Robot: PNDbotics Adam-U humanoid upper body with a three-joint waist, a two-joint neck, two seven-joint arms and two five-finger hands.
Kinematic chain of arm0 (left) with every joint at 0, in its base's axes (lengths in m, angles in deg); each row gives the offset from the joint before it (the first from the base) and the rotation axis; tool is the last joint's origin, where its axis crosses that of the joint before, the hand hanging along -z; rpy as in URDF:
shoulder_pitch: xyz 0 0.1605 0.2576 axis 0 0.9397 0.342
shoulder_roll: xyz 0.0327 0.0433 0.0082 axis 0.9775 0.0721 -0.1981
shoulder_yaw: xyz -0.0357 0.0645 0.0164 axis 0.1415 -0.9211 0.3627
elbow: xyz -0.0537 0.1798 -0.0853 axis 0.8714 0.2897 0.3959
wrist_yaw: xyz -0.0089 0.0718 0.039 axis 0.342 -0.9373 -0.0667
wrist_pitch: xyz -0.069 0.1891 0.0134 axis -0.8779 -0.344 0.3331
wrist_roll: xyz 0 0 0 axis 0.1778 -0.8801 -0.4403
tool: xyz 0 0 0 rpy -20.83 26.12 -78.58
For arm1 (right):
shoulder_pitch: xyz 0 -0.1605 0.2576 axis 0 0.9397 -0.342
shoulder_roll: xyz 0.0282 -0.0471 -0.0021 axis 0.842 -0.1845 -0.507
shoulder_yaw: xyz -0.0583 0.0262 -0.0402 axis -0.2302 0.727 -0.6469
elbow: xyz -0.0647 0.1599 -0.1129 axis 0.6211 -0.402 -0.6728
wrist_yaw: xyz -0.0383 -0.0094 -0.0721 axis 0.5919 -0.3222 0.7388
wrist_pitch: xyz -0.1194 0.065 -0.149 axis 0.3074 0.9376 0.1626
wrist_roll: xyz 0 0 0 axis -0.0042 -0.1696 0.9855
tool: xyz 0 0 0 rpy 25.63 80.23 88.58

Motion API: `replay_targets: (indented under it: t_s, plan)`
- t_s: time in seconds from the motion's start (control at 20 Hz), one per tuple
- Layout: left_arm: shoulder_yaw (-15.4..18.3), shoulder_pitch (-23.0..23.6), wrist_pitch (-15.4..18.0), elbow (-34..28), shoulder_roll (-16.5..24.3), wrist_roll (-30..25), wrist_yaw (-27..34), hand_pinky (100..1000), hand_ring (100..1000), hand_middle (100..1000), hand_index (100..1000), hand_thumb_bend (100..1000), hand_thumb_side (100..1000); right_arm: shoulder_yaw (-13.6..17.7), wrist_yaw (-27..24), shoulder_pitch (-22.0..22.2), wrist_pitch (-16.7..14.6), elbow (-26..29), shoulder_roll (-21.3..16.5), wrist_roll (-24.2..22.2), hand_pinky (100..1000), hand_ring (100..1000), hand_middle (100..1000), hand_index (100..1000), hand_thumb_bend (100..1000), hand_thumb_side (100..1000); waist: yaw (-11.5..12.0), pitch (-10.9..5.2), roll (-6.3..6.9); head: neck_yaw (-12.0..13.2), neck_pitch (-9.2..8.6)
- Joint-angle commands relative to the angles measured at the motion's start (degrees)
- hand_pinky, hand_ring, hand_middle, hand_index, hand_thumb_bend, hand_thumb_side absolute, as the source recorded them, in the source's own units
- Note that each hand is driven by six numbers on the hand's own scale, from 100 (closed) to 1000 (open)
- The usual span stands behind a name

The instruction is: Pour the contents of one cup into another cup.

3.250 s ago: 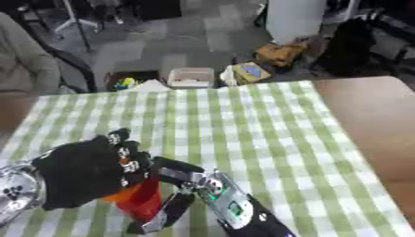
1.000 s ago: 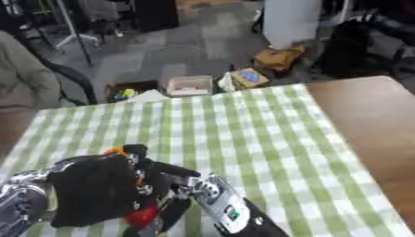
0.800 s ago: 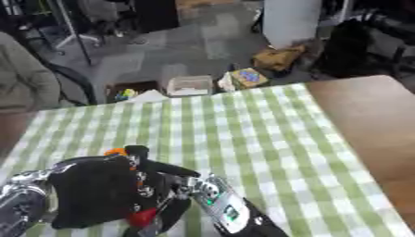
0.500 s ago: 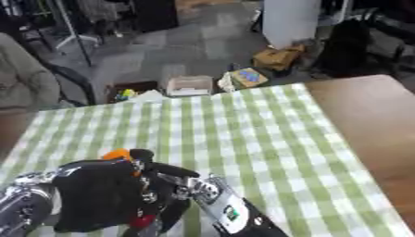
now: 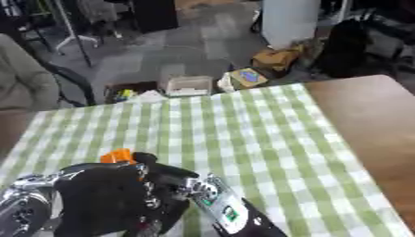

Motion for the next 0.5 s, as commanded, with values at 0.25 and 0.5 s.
replay_targets:
  t_s: [0.25,0.5]
  plan:
    - [1.14,-0.66,-1.19,-3.48,-0.11,-2.0,4.46,371,384,425,788,817,117,0.49,-0.3,-1.31,-2.03,1.1,0.37,-1.85,361,309,245,747,100,100,0.28,-1.2,-0.39,-0.23,-0.9]
    - [1.83,0.02,-1.95,-2.67,0.62,-3.81,6.14,364,377,417,786,820,123,0.53,-0.28,-1.34,-2.08,1.1,0.3,-1.76,360,309,245,747,100,100,0.56,-1.19,-0.64,-0.24,-0.96]
